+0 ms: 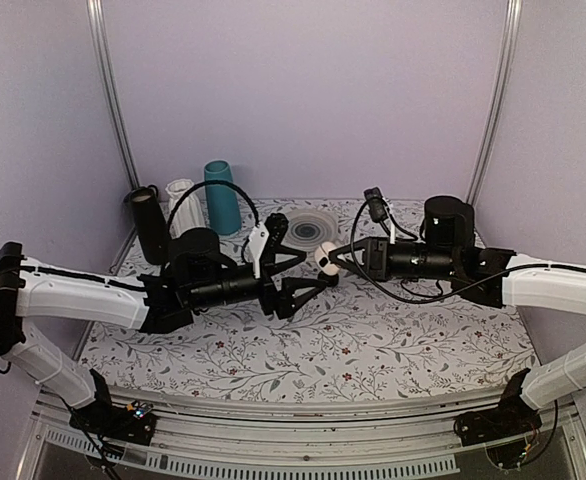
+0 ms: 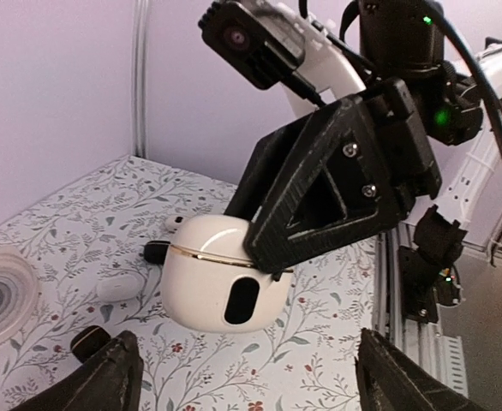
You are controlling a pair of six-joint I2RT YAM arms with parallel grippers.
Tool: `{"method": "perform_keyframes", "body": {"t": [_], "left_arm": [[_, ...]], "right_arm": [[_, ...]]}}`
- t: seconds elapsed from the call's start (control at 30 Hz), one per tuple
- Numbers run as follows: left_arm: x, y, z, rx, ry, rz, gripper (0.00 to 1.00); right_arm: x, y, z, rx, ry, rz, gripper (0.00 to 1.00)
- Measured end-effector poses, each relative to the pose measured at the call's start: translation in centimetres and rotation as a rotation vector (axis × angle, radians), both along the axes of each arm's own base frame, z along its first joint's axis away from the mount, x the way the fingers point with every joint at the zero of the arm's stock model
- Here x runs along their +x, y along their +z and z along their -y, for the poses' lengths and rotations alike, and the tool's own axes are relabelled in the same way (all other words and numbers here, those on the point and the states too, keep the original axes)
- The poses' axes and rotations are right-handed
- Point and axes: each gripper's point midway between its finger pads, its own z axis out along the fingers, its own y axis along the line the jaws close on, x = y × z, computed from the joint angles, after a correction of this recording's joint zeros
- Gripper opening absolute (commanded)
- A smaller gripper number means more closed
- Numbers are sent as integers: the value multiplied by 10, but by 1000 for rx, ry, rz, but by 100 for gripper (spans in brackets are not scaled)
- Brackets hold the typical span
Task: Insert the wireless bluetooth earbuds into the charging case
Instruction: Pass from the right arm to the left
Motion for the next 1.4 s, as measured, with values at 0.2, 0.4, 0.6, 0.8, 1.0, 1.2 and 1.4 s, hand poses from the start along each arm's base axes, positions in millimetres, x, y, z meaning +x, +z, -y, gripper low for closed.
{"method": "perform_keyframes", "body": {"t": [0.2,0.4,0.6,0.8,1.0,1.2,1.4], "left_arm": [[-7,0,-6,-43,-134,-107,76],[-24,4,-5,-82,-276,-187,65],[-33,11,-4,-133,-372,-246,54],[-36,8,-1,-143,-408,-296,44],[-37,10,0,-157,-425,-314,34],[-38,13,-1,-166,-438,-313,32],[-41,19,-2,-174,-449,-299,37]], "right_arm": [[-11,3,-3,-5,76,51,4],[-23,12,-5,7,151,100,4],[-34,19,-10,18,208,126,4],[-45,19,-14,20,255,141,4],[-51,19,-16,18,283,153,4],[-53,19,-17,15,293,151,4],[-56,24,-18,22,308,157,4]]}}
